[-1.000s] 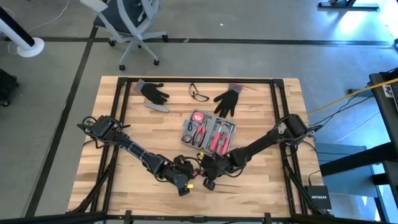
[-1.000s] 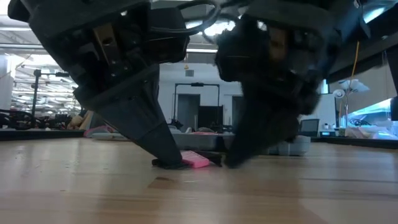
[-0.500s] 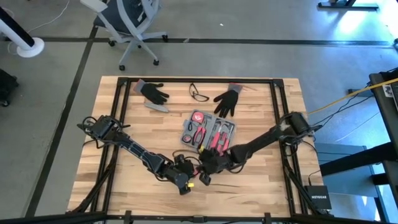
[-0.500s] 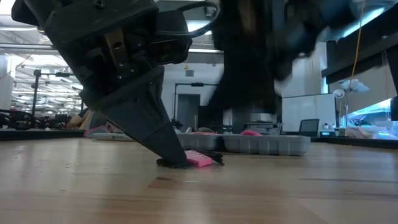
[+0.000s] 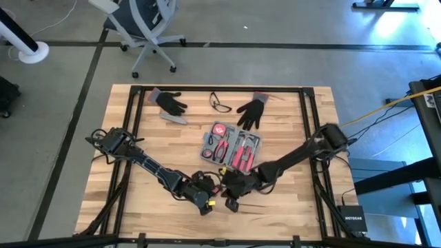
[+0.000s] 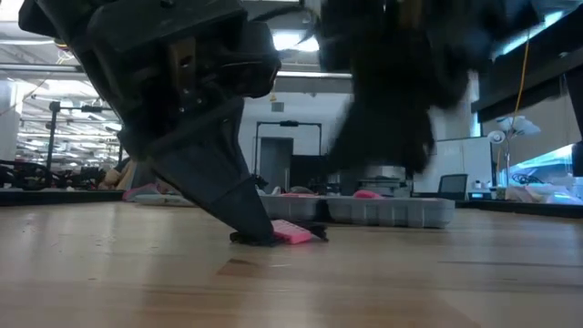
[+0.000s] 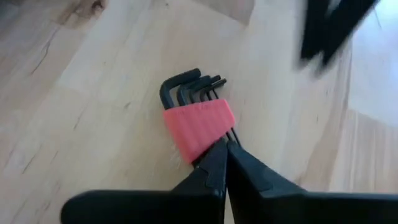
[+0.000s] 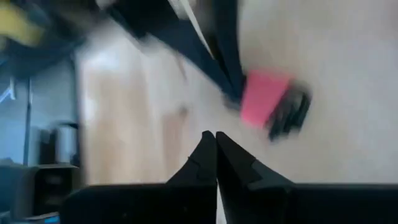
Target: Prefit tool cases
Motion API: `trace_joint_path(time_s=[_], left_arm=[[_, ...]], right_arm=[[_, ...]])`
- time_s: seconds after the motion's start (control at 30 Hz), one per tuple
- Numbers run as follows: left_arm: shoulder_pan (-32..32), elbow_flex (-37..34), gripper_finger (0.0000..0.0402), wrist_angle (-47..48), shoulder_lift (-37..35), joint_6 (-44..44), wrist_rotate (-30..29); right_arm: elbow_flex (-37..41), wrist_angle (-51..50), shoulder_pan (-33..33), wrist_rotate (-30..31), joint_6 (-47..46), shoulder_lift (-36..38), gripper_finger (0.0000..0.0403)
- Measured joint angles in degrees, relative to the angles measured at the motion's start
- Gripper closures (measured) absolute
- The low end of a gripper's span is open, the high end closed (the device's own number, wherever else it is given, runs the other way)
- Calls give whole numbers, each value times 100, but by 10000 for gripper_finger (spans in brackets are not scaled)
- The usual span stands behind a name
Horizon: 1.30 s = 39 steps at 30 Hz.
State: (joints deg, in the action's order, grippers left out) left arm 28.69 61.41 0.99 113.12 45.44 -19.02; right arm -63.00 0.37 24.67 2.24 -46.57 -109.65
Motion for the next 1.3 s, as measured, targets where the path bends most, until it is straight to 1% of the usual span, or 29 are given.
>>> trace_joint_path(time_s=[0.07,0.17,0.27,0.43,0.5,0.57,0.63,0.67,0.77,0.8,0.83,0.9,0.97,1.07,1.13,1.2,1.3], left_arm=[[10,13,401,39,-48,59,22],[13,9,401,81,-205,60,101],[13,13,401,70,-353,48,186],[-20,15,401,196,-654,-78,260],[-46,20,401,394,-861,-212,260],[-139,20,401,775,-1103,-389,172],[-296,22,401,1163,-1291,-477,64],[-410,26,402,1319,-1338,-572,188],[-861,28,401,1737,-1283,-1120,1493],[-964,28,402,1825,-1220,-1315,1801],[-1052,21,401,1888,-1145,-1527,1974],[-1211,-16,401,1863,-1072,-1976,2083],[-1355,-33,401,1641,-988,-2416,2249],[-1571,-98,402,1432,-814,-3063,3012],[-1639,-109,401,1561,-647,-3283,3306],[-1668,-109,402,1772,-614,-3499,3324],[-1669,-101,401,1835,-583,-3598,3352]], right_arm=[[-17,-142,0,213,154,271,403],[-3,-579,0,284,339,512,402],[0,-814,-36,243,350,739,402],[-9,-1174,-33,-49,335,959,400],[-28,-1130,-33,-321,218,996,392],[-57,-1075,0,-556,153,998,375],[-50,-1120,80,-537,-48,957,350],[-52,-1109,125,-457,-217,925,336],[13,-1021,171,-401,-980,804,293],[39,-981,173,-379,-1221,742,281],[72,-875,162,-341,-1521,675,272],[165,-565,153,-326,-2220,554,260],[221,46,155,-201,-2993,393,257],[242,788,164,66,-4102,61,259],[224,1165,168,378,-4818,-206,261],[166,1306,203,761,-5400,-381,262],[27,1136,275,1271,-6115,-530,262]])
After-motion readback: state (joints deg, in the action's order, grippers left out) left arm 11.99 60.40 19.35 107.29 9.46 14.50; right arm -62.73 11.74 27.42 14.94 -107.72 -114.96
